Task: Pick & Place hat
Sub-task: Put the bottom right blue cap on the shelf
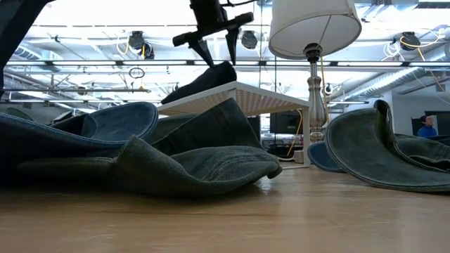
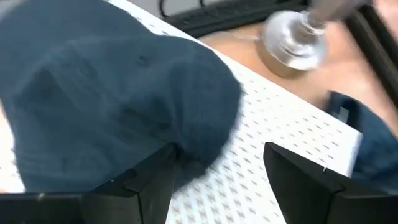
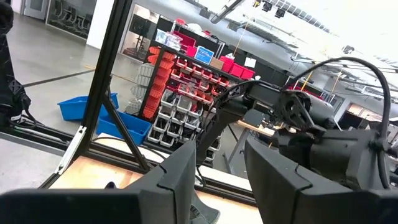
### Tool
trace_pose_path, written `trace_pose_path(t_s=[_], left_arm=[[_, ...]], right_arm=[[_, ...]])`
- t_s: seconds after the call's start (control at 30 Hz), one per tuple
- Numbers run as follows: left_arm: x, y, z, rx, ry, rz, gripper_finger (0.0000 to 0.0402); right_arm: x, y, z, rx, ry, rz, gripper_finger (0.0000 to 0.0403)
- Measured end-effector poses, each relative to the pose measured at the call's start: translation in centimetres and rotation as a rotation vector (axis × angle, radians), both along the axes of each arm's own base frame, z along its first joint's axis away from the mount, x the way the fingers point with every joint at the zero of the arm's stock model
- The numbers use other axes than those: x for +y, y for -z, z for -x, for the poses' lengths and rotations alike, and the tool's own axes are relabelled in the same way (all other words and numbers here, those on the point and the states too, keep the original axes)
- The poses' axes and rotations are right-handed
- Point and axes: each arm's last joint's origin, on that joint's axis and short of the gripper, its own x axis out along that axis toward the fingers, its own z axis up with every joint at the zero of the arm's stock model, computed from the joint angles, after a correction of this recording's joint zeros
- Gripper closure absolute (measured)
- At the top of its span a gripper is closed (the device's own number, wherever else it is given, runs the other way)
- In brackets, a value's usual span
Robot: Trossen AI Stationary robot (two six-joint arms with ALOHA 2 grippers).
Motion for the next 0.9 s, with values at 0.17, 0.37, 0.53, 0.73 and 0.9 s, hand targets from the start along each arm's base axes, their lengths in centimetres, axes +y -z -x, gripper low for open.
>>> trace_pose_path(t_s=[0.17,0.37,0.53,0.73,0.9], left_arm=[[-1.3,-0.9,0.3,-0.031,0.091,0.047,0.0154],[-2.3,-3.4,2.1,-0.029,0.204,-0.02,0.0154],[-1.8,-4.9,3.9,0.135,0.304,-0.25,0.0154],[-0.6,-4.5,5.1,0.48,0.588,-0.392,0.0153],[2.5,-3.8,6.7,0.633,0.553,-0.352,0.0153]], right_arm=[[0.0,0.0,0.0,0.001,0.0,0.0,0.0273],[0.0,0.0,0.0,0.001,0.001,0.0,0.0273],[0.0,0.0,0.0,0.001,0.005,-0.004,0.0273],[0.0,0.0,0.0,-0.001,0.001,-0.031,0.0273],[0.0,0.0,0.0,-0.002,-0.001,-0.06,0.0273]])
